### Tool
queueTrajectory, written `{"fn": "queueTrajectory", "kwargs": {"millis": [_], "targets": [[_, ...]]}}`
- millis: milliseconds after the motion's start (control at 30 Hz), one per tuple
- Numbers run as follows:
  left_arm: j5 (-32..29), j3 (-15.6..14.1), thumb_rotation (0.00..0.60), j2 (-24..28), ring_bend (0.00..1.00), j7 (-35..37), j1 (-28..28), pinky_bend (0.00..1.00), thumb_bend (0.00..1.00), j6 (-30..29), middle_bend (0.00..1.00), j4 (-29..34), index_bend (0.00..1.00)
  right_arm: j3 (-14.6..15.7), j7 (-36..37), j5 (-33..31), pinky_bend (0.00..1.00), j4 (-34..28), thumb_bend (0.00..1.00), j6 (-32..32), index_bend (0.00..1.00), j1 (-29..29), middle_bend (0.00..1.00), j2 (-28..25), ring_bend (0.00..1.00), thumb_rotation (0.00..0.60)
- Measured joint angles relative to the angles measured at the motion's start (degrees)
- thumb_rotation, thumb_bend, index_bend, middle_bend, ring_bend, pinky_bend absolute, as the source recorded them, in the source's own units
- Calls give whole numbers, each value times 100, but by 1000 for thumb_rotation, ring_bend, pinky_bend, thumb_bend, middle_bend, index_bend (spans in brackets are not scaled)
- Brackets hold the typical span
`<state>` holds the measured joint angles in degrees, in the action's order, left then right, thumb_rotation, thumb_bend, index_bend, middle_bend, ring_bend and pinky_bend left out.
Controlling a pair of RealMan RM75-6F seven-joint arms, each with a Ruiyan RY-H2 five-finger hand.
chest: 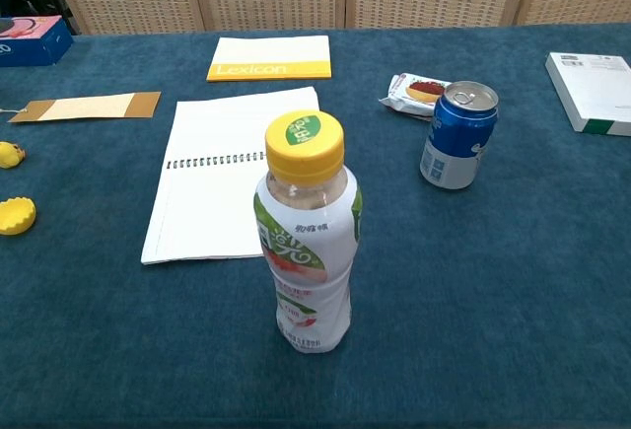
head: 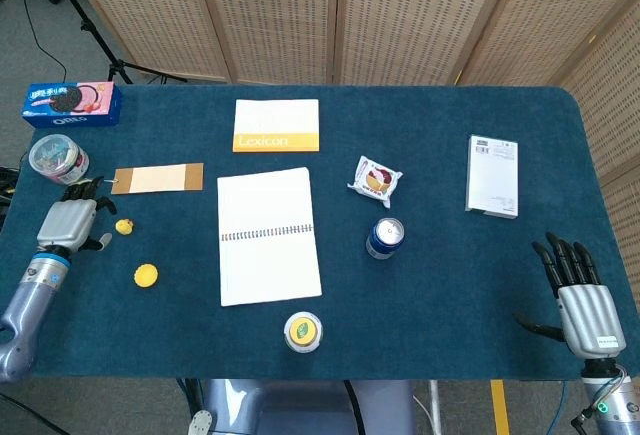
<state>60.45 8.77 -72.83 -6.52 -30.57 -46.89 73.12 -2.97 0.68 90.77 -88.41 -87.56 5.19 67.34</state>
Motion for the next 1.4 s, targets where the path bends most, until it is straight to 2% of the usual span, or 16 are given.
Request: {"fn": "queueTrajectory", "kwargs": {"millis": [667,1400], "targets": [[-491,-132,600,-273,0,-789,-237,0,321,12,0,-170,414,-21,116,26,0,50,0,-96,40,-22,0,4,0,600],[-731,-197,600,-706,0,-1044,-386,0,322,144,0,-713,414,-32,127,31,0,70,0,-133,40,-32,0,13,0,600]]}}
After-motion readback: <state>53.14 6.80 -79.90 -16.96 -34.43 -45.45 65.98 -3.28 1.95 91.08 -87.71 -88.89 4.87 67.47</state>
